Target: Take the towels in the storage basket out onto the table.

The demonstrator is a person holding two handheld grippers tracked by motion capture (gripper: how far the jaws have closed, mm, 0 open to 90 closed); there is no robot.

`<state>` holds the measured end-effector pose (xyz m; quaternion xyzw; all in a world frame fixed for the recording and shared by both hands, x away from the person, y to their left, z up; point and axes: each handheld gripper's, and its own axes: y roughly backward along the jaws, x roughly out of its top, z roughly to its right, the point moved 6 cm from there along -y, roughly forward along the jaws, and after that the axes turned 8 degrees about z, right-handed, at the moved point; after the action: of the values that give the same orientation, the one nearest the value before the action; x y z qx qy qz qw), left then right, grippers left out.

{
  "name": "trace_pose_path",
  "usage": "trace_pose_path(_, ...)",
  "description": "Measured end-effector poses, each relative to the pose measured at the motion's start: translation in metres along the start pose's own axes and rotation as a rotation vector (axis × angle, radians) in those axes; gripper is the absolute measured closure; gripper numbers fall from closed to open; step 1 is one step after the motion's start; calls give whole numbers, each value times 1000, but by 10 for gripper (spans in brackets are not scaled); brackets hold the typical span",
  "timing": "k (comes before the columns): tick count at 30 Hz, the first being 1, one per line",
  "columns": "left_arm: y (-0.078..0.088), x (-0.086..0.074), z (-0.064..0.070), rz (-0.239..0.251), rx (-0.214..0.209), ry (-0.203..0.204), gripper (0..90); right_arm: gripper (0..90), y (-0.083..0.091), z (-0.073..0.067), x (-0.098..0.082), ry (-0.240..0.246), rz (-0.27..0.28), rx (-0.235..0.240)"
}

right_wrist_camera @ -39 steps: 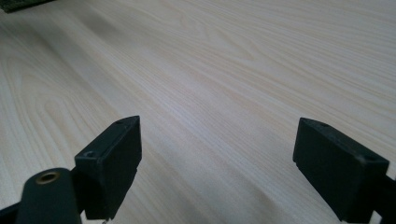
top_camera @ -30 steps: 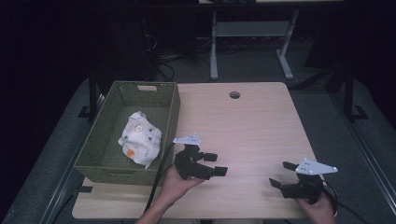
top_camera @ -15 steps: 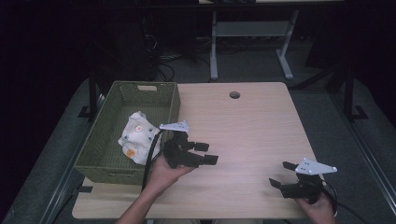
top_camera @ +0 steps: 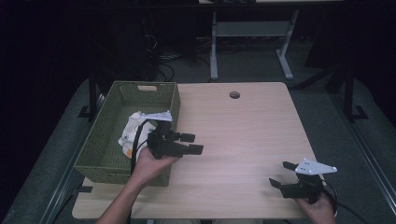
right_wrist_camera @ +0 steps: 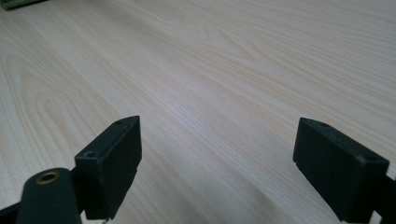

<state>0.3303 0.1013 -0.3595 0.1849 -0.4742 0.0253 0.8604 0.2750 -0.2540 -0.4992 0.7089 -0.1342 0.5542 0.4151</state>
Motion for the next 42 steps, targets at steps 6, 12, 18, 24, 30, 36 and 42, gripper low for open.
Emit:
trace_pose_path(6, 10, 4, -3, 7, 14, 7, 237, 149, 0, 0, 0, 1, 0, 0)
trace_pose_path(12, 19, 5, -7, 17, 27, 6, 236, 149, 1, 0, 1, 1, 3, -2)
trace_pose_path(18, 30, 9, -10, 25, 39, 8, 236, 149, 1, 1, 1, 0, 4, -3)
trace_pose_path(24, 41, 13, -13, 30, 51, 5, 236, 149, 1, 1, 1, 0, 5, -4)
trace_pose_path(30, 48, 14, -18, 26, 58, 9, 236, 149, 2, 1, 2, -1, 5, -6)
trace_pose_path(36, 54, 14, -26, 25, 71, 18, 236, 149, 1, 2, 2, 0, 5, -8)
trace_pose_path(42, 62, 13, -37, 21, 92, 35, 236, 149, 2, 2, 2, -4, 6, -9)
